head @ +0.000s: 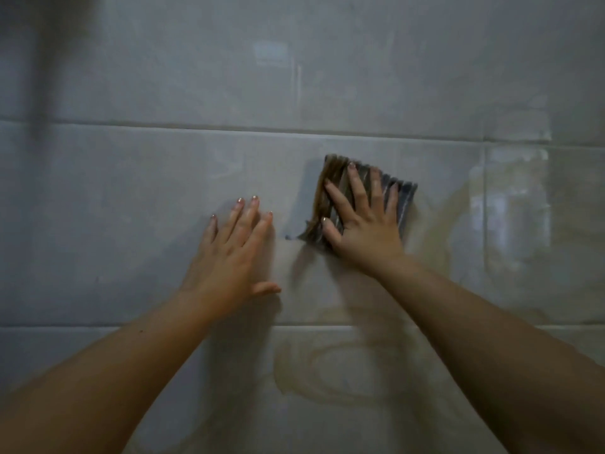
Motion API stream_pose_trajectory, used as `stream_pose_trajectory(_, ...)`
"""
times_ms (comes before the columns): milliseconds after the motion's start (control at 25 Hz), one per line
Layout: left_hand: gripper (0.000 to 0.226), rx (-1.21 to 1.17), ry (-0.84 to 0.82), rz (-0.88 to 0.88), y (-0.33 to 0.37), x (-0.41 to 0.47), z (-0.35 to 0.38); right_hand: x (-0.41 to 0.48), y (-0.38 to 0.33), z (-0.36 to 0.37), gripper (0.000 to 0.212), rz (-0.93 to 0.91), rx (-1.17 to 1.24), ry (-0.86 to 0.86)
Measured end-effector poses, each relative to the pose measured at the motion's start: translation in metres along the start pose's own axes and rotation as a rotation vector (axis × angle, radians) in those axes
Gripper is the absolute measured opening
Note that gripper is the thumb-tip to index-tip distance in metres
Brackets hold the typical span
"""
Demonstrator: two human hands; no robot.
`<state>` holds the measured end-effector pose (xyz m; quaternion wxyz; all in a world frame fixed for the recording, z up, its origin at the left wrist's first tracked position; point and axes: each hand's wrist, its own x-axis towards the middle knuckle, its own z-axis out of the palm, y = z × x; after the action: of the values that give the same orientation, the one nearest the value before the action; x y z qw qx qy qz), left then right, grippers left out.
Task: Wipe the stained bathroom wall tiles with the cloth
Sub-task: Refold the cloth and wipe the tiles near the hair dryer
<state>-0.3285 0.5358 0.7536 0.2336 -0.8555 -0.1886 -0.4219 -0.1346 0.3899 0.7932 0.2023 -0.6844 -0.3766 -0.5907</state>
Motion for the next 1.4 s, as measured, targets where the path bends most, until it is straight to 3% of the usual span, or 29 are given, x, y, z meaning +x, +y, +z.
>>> stream_pose_trajectory(160,0.123,-0.025,0.005,0.036,0.016,0.013,-0.003,0.002,0.039,-0.004,0.069,0.286,0.030,0.076)
stream_pose_trajectory(280,0.122,-0.026,0.025,0.066,0.036,0.021,-0.002,-0.040,0.014,0.006,0.066,0.240,-0.016,0.077)
stream_pose_trajectory(400,0.122,-0.007,0.036,0.090,0.059,0.034,0.000,-0.007,0.036,-0.004,0.070,0.132,0.000,-0.014)
stream_pose_trajectory(560,0.121,0.022,0.041,0.108,0.060,0.039,0.005,0.000,0.077,-0.012,0.071,0.366,0.025,0.037)
stream_pose_trajectory(680,0.121,0.031,0.100,0.139,0.058,0.036,0.013,-0.052,0.053,0.001,0.068,0.318,0.001,0.046)
stream_pose_trajectory(800,0.120,0.021,0.101,0.140,0.057,0.038,0.015,-0.022,0.065,-0.007,0.068,0.194,0.006,-0.008)
stream_pose_trajectory(880,0.120,0.002,0.075,0.127,0.057,0.039,0.014,0.015,0.089,-0.024,0.066,0.283,0.027,-0.061)
stream_pose_trajectory(1000,0.118,0.010,0.089,0.129,0.057,0.037,0.014,0.007,0.107,-0.025,0.069,0.453,0.066,-0.003)
stream_pose_trajectory(1160,0.119,0.027,0.121,0.138,0.058,0.036,0.017,-0.050,0.075,-0.015,0.073,0.433,0.034,-0.102)
stream_pose_trajectory(1400,0.117,0.055,0.145,0.135,0.057,0.038,0.022,0.042,0.122,-0.039,0.065,0.442,0.103,-0.093)
